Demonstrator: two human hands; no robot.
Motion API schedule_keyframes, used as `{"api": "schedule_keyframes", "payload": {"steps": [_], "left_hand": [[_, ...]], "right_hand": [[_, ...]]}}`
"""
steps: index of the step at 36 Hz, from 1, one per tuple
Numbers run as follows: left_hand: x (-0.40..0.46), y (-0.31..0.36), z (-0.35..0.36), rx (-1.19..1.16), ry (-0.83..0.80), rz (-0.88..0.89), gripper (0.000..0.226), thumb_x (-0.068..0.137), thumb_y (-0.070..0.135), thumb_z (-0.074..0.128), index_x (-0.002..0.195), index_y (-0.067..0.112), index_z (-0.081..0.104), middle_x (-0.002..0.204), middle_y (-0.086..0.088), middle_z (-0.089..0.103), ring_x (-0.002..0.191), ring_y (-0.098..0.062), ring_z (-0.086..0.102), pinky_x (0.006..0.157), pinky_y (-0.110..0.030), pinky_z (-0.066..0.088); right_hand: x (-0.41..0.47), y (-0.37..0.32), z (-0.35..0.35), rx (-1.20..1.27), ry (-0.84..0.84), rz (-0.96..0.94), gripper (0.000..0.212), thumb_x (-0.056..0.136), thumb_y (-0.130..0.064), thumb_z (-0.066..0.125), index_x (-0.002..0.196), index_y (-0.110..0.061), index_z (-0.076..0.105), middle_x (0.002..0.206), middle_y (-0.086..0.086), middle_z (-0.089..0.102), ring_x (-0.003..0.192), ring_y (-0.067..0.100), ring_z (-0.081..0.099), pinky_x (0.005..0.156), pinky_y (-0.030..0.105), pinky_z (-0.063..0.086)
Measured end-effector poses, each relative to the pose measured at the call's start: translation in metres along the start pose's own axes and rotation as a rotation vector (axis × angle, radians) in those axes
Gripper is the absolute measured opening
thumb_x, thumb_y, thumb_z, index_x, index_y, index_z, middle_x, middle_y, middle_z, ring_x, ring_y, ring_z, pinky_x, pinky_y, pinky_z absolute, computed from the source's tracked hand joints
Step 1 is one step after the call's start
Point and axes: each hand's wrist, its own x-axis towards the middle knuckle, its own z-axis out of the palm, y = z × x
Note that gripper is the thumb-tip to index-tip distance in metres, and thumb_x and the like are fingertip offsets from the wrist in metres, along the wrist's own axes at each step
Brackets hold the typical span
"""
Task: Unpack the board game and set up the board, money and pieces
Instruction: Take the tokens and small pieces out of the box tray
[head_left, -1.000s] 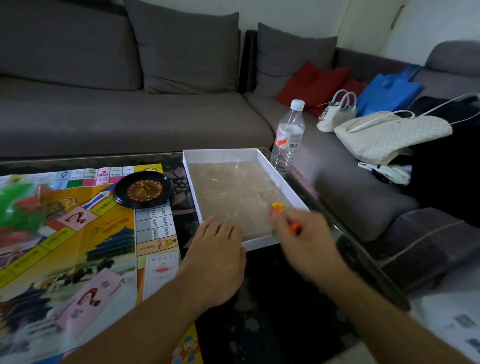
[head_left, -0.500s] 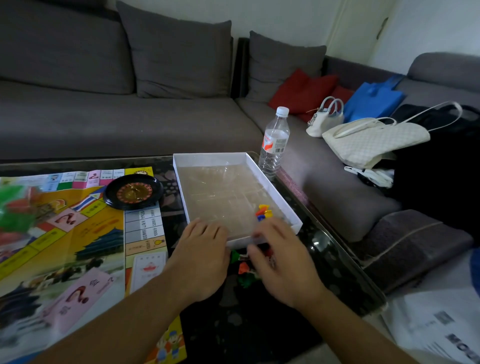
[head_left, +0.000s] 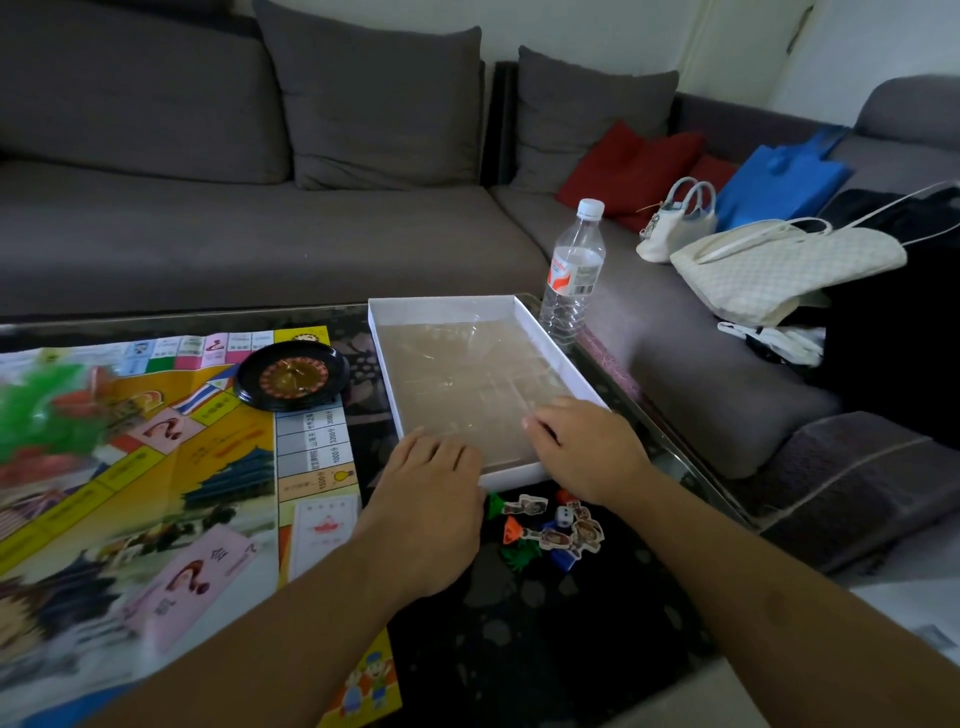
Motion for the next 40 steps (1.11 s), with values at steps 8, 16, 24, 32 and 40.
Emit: {"api": "schedule_keyframes", "payload": {"steps": [8, 16, 24, 32, 40], "left_hand": [[-0.001, 0.0, 0.003, 0.004, 0.014, 0.009, 0.028, 0.105, 0.039, 0.043, 0.129, 0.028, 0.053, 0.136, 0.008, 0.056, 0.13, -0.017, 0.046, 0.125, -0.039, 0.018], [0.0, -0.005, 0.004, -0.034, 0.016, 0.014, 0.028, 0.106, 0.039, 0.045, 0.132, 0.028, 0.05, 0.138, 0.009, 0.052, 0.132, -0.016, 0.042, 0.125, -0.036, 0.016], [0.007, -0.018, -0.012, -0.632, -0.136, -0.146, 0.049, 0.1, 0.018, 0.055, 0.145, 0.037, 0.05, 0.147, 0.007, 0.05, 0.136, -0.015, 0.048, 0.118, -0.046, 0.039], [-0.026, -0.027, -0.034, -0.769, 0.213, -0.343, 0.051, 0.093, -0.01, 0.05, 0.124, 0.03, 0.058, 0.128, 0.008, 0.057, 0.123, -0.009, 0.054, 0.108, -0.031, 0.046], [-0.053, -0.021, -0.044, -0.615, 0.202, -0.271, 0.048, 0.092, -0.006, 0.055, 0.116, 0.036, 0.054, 0.117, 0.017, 0.052, 0.115, -0.003, 0.048, 0.089, -0.01, 0.036]], "right_hand": [[0.014, 0.0, -0.007, 0.255, 0.013, 0.102, 0.056, 0.103, -0.033, 0.053, 0.051, -0.017, 0.039, 0.044, 0.0, 0.039, 0.042, 0.011, 0.038, 0.051, 0.027, 0.033], [0.019, -0.012, -0.02, 0.556, 0.298, 0.22, 0.058, 0.095, -0.021, 0.065, 0.047, -0.018, 0.031, 0.041, -0.004, 0.023, 0.041, 0.013, 0.024, 0.047, 0.015, 0.027], [-0.024, -0.079, -0.011, 0.557, 0.347, 0.054, 0.06, 0.096, -0.024, 0.063, 0.048, -0.027, 0.027, 0.044, -0.003, 0.029, 0.046, 0.015, 0.032, 0.051, 0.028, 0.03], [-0.053, -0.121, 0.017, 0.239, 0.391, -0.191, 0.028, 0.094, -0.034, 0.056, 0.071, -0.023, 0.047, 0.071, 0.0, 0.058, 0.062, 0.025, 0.056, 0.05, 0.032, 0.037], [-0.07, -0.123, 0.017, 0.211, 0.253, -0.359, 0.029, 0.09, -0.036, 0.061, 0.107, -0.013, 0.064, 0.102, 0.003, 0.058, 0.097, 0.023, 0.052, 0.085, 0.038, 0.047]]}}
